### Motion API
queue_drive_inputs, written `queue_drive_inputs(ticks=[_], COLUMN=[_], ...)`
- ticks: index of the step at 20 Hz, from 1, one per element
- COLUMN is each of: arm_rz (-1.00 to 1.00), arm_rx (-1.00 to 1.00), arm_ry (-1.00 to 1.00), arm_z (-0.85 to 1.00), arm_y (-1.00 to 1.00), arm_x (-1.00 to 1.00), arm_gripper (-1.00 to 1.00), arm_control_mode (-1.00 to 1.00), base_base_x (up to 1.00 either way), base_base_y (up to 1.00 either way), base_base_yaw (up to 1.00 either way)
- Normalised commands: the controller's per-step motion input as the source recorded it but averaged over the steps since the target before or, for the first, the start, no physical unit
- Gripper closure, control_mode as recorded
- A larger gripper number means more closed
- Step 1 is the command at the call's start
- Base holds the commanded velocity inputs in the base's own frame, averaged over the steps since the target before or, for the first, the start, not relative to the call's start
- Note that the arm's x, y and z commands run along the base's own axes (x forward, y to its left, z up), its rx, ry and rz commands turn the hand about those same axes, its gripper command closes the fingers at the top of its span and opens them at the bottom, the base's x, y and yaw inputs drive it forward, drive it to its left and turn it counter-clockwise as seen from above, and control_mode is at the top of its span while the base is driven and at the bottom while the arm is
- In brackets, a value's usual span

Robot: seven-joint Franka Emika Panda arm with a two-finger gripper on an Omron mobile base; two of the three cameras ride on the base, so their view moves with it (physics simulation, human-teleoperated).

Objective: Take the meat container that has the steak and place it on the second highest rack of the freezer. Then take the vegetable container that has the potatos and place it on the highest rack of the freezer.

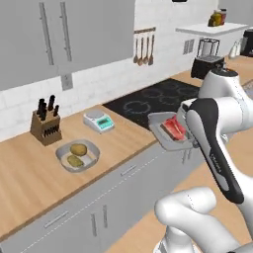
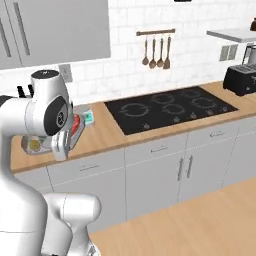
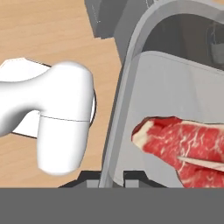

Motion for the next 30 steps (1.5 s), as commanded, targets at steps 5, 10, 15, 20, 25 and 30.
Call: queue_drive_inputs(ticks=[5, 10, 15, 20, 25, 30], arm_rz=[0.0, 0.0, 0.0, 0.0, 0.0, 0.0], arm_rx=[0.0, 0.0, 0.0, 0.0, 0.0, 0.0], arm_ry=[0.0, 0.0, 0.0, 0.0, 0.0, 0.0], arm_z=[0.0, 0.0, 0.0, 0.0, 0.0, 0.0], arm_y=[0.0, 0.0, 0.0, 0.0, 0.0, 0.0], arm_x=[0.0, 0.0, 0.0, 0.0, 0.0, 0.0], arm_gripper=[1.0, 1.0, 1.0, 1.0, 1.0, 1.0], arm_control_mode=[1.0, 1.0, 1.0, 1.0, 1.0, 1.0], base_base_x=[0.28, 0.35, 0.2, 0.19, 0.18, 0.13], base_base_y=[-0.15, -0.09, 0.0, 0.0, 0.0, 0.05], base_base_yaw=[-0.75, -0.73, -0.82, -0.82, -0.83, -0.86])
